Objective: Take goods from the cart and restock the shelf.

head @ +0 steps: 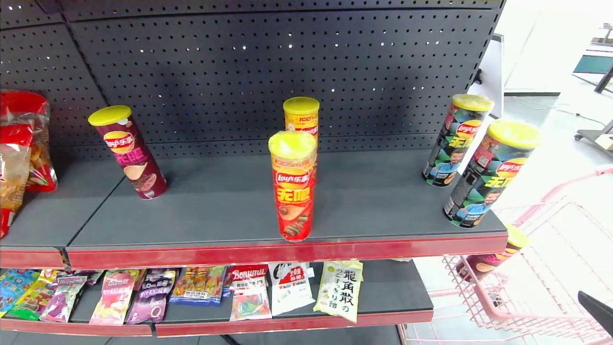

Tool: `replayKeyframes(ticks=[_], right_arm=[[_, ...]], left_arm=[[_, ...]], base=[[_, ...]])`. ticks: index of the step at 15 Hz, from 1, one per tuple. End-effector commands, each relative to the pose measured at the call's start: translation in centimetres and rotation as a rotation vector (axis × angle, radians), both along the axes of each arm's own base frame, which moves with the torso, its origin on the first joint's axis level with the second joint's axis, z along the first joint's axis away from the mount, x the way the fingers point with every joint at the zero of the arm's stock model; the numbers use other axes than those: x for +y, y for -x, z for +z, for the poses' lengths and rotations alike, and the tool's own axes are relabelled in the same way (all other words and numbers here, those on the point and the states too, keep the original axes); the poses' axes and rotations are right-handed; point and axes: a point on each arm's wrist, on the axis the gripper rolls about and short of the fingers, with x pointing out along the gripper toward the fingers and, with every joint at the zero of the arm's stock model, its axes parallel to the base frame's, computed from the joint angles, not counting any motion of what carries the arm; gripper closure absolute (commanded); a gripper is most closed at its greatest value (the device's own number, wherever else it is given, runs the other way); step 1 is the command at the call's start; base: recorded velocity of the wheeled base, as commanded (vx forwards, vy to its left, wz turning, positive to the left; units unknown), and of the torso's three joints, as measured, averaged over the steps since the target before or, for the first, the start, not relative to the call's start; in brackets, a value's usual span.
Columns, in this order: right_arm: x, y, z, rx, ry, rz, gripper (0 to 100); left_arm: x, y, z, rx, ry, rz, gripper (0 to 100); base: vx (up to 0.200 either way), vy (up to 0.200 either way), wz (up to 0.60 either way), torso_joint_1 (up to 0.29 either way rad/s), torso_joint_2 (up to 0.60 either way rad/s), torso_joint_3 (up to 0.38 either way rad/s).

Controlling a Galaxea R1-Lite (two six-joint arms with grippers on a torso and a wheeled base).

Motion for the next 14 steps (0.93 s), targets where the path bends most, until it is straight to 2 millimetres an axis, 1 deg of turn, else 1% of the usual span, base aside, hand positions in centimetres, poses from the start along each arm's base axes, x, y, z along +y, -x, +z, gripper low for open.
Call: replayKeyframes(ticks=[1, 3, 8, 14], right_arm=[[0.0, -0.03, -0.03, 0.002, 0.001, 0.001, 0], [0.0, -0.11, -0.05, 0.007, 0.002, 0.003, 0], [0.01, -0.24, -0.5, 0.031, 0.004, 0.011, 0], [-0.03, -0.66, -0.67, 0.059, 0.001, 0.013, 0]], left_arm=[[-0.01, -0.04, 0.03, 0.002, -0.003, 0.0, 0], [0.03, 0.19, -0.11, -0.01, -0.008, -0.003, 0], [0.08, 0.56, -0.3, -0.031, -0.015, -0.018, 0], [0.08, 0.53, -0.3, -0.029, -0.015, -0.019, 0]], base=[[0.0, -0.2, 0.0, 0.007, 0.0, -0.002], [0.0, -0.2, 0.0, 0.002, 0.01, 0.002], [0.0, 0.0, 0.0, 0.0, 0.0, 0.0], [0.0, 0.0, -0.6, 0.001, 0.0, 0.002]])
